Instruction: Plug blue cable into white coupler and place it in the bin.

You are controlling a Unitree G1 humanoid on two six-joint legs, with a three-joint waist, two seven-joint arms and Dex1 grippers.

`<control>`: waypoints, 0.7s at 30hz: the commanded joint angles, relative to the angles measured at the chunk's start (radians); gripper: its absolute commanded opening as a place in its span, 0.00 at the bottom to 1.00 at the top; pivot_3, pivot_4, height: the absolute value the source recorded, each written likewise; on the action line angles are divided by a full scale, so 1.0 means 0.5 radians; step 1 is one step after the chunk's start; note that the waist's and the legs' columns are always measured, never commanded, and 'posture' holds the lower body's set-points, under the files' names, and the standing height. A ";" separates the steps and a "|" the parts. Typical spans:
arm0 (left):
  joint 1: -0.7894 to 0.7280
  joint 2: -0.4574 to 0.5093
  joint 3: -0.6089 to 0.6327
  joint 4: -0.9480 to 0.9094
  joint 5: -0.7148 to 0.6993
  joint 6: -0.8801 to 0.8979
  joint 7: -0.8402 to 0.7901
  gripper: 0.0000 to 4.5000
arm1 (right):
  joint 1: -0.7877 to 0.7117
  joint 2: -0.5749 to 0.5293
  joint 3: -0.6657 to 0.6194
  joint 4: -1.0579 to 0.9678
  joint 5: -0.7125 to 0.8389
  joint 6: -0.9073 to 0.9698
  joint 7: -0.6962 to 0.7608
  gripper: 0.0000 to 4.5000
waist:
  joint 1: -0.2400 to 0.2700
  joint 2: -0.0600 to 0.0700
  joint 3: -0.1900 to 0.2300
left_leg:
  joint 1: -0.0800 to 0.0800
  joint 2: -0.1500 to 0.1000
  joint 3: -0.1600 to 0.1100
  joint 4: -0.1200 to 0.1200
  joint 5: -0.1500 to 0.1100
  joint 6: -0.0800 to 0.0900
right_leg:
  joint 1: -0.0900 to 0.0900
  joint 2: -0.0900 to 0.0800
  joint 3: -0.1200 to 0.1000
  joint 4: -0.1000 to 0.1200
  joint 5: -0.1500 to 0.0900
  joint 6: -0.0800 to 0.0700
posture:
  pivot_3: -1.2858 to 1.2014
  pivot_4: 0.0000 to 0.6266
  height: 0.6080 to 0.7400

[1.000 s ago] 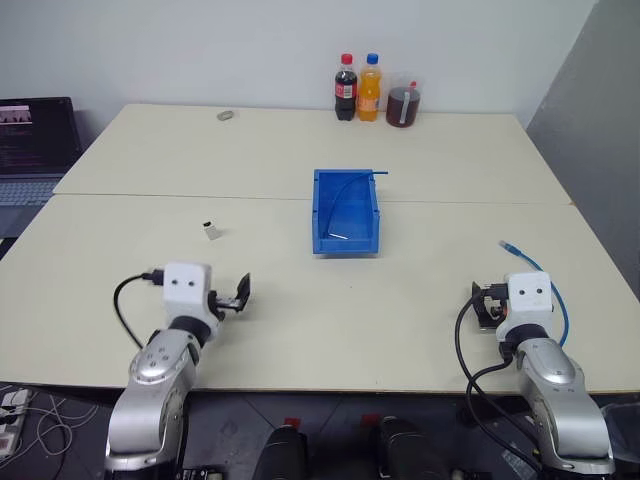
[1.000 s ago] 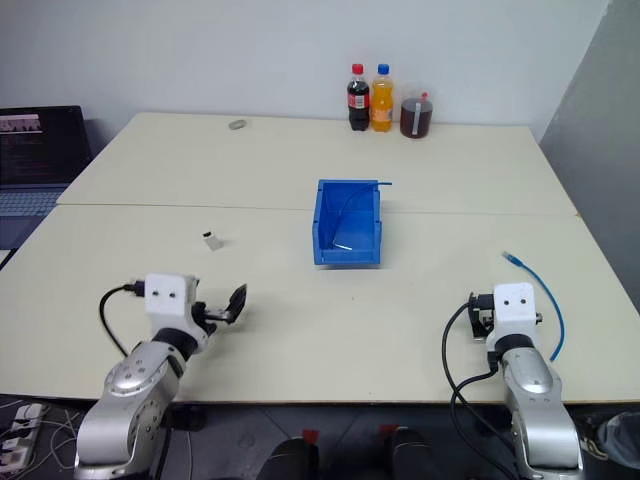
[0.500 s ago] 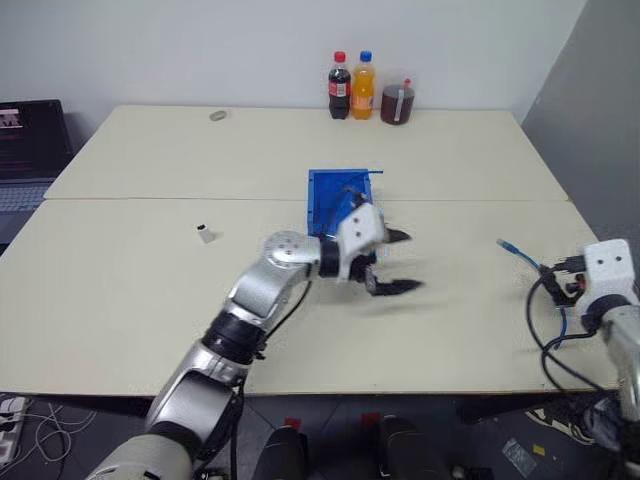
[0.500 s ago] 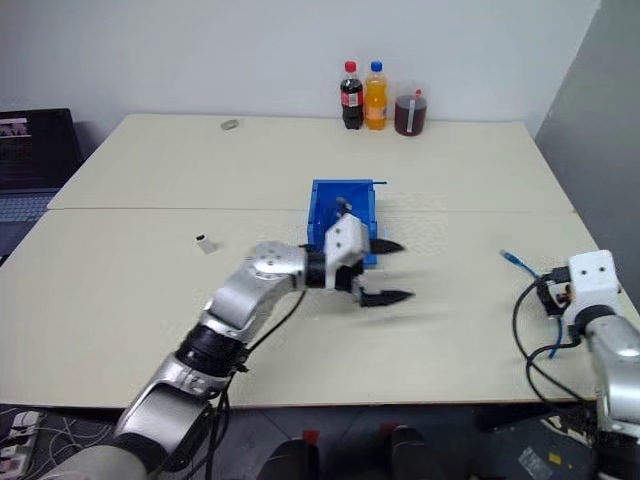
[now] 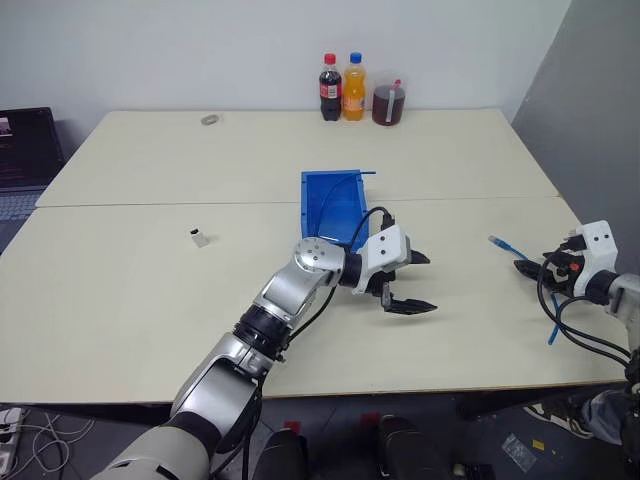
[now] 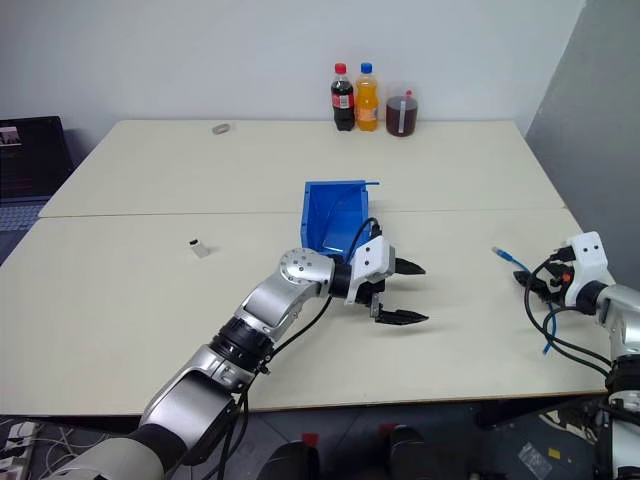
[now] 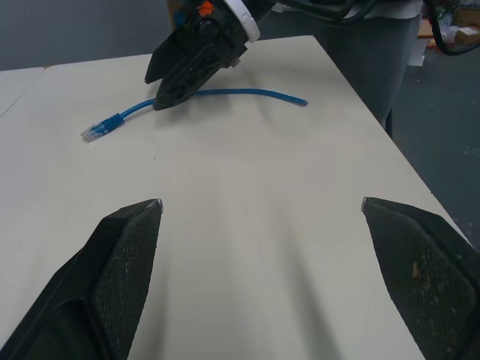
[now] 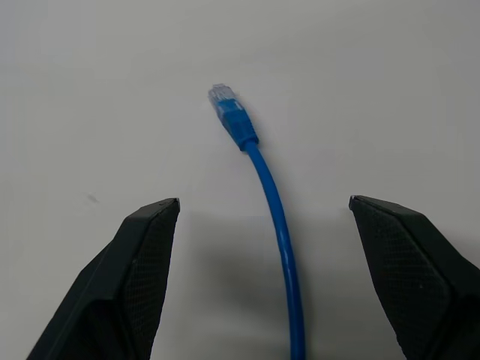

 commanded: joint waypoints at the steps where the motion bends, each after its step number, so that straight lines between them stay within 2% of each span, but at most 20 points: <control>1: 0.037 0.014 0.037 -0.149 0.019 0.022 0.045 1.00 | -0.085 -0.033 0.096 0.274 -0.141 -0.058 -0.067 0.86 | 0.000 0.000 0.000 | 0.000 0.000 0.000 0.000 0.000 0.000 | 0.000 0.000 0.000 0.000 0.000 0.000 | 0.52 0.24 1.00; 9: 0.045 0.032 0.062 -0.203 0.010 0.078 0.077 1.00 | -0.229 0.000 0.123 0.587 -0.140 -0.097 0.046 0.86 | -0.001 -0.002 0.000 | 0.005 0.000 0.001 0.003 0.000 0.000 | 0.009 0.000 0.001 -0.006 0.004 0.009 | 0.52 0.24 1.00; 12: 0.033 0.030 0.085 -0.214 -0.013 0.107 0.078 1.00 | -0.270 0.007 0.127 0.609 -0.135 -0.106 0.079 0.75 | -0.002 -0.002 0.000 | 0.006 0.000 0.002 0.003 0.000 0.000 | 0.010 0.000 0.003 -0.007 0.004 0.010 | 0.52 0.24 1.00; 21: 0.019 0.021 0.133 -0.202 0.007 0.106 0.110 1.00 | -0.279 0.028 0.173 0.602 -0.169 -0.188 0.119 0.25 | -0.007 -0.001 0.000 | 0.006 0.000 0.002 0.001 0.000 0.000 | 0.010 0.001 0.004 -0.008 0.005 0.009 | 0.52 0.24 1.00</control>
